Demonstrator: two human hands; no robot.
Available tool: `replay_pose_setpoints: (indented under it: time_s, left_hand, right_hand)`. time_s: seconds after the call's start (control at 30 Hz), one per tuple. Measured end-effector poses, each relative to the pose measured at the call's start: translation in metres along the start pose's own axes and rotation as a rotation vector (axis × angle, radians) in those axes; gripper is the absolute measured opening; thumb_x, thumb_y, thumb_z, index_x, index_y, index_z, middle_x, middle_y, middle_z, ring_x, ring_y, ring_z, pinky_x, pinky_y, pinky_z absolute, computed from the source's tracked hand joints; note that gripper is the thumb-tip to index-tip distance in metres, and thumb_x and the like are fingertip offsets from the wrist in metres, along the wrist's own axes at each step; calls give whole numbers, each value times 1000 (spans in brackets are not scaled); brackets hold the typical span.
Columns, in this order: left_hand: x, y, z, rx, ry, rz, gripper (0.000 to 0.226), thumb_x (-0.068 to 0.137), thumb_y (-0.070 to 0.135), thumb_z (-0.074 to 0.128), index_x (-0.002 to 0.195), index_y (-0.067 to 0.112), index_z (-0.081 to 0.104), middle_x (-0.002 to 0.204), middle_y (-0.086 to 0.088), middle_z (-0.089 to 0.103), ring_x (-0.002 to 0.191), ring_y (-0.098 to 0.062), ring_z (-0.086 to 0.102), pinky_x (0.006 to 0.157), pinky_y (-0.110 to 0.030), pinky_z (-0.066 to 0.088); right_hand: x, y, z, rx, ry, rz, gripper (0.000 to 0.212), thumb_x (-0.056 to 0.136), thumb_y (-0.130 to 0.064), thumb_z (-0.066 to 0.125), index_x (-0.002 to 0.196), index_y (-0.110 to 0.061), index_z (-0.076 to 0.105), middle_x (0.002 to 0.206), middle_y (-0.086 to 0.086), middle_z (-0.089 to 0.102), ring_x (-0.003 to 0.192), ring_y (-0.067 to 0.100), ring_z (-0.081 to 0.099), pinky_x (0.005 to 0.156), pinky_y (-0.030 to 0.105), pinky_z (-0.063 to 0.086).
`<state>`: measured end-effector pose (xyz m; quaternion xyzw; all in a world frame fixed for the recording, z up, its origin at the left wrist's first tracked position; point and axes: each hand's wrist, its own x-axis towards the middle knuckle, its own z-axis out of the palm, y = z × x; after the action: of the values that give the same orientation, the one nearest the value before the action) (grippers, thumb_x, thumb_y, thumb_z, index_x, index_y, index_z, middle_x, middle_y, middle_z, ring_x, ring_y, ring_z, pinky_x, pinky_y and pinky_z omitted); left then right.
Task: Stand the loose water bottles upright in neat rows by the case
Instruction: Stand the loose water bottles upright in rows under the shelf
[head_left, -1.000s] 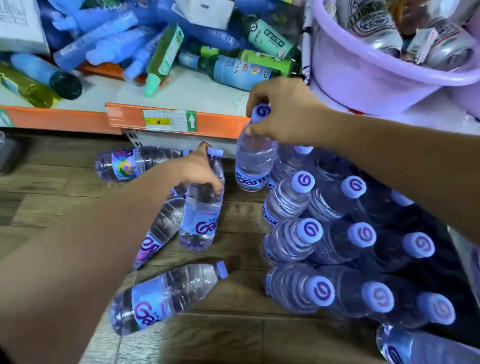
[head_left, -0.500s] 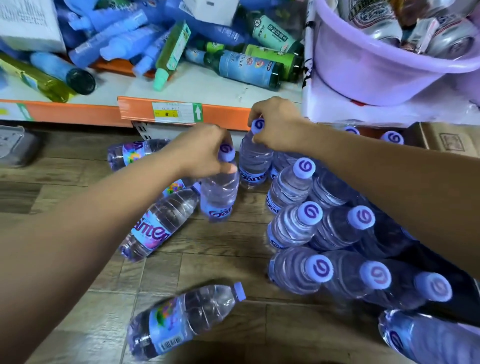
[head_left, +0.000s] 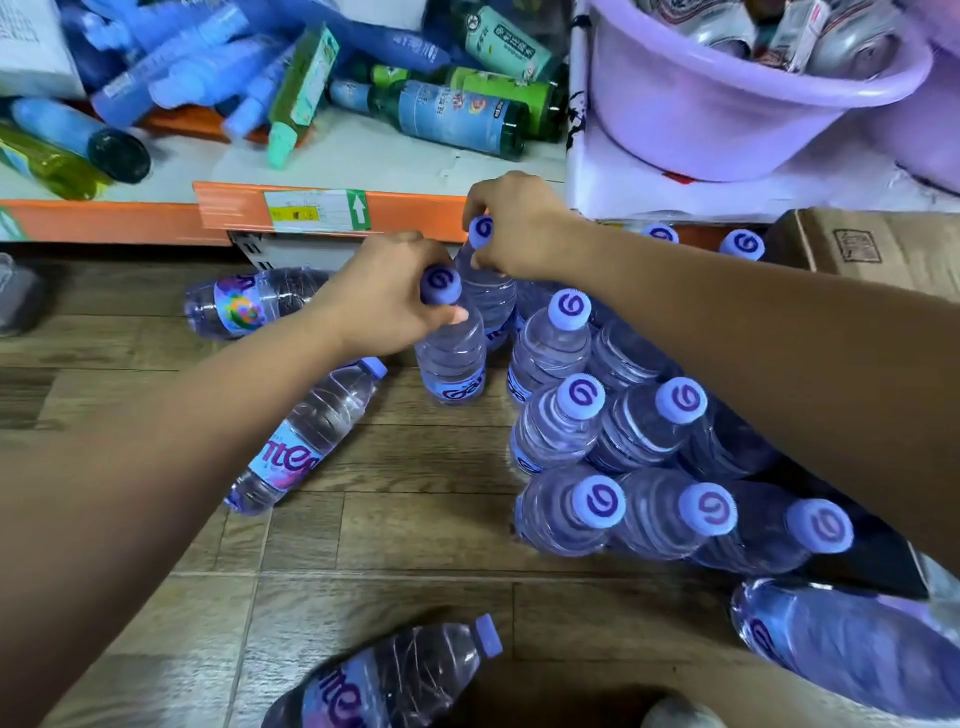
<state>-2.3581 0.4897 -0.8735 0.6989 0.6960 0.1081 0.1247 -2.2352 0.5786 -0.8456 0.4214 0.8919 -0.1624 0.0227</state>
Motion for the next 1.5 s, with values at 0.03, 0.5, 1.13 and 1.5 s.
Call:
replay_pose_setpoints:
  time_s: [0.03, 0.5, 1.13, 1.5]
  left_hand:
    - [0, 0, 0, -16, 14, -7, 37, 76, 32, 72, 99, 5, 63, 97, -14, 62, 92, -30, 56, 77, -26, 34]
    - [-5, 19, 9, -54, -83, 214, 45, 80, 18, 70, 121, 6, 56, 127, -10, 56, 118, -27, 52, 101, -26, 35]
    - [-40, -38, -12, -210, -69, -172, 37, 83, 45, 53, 100, 13, 62, 89, -6, 59, 79, -22, 55, 84, -35, 44]
    - [-60, -84, 13, 65, -337, -254, 56, 88, 53, 47, 126, 13, 51, 121, -17, 61, 107, -31, 58, 92, -41, 48]
  right_hand:
    - [0, 0, -1, 8, -3, -3, 30, 87, -10, 57, 117, -8, 60, 100, 6, 52, 113, 26, 53, 81, 30, 46]
    - [-5, 3, -5, 97, -54, 3, 40, 83, -7, 58, 123, -13, 57, 126, 7, 58, 114, 25, 55, 84, 28, 45]
    - [-79, -68, -10, -150, 168, -236, 34, 88, -19, 51, 121, -13, 52, 120, 12, 55, 107, 33, 59, 67, 32, 35]
    - [-118, -105, 86, -160, -451, -361, 31, 86, -8, 51, 115, -5, 61, 120, 15, 59, 110, 36, 60, 79, 34, 49]
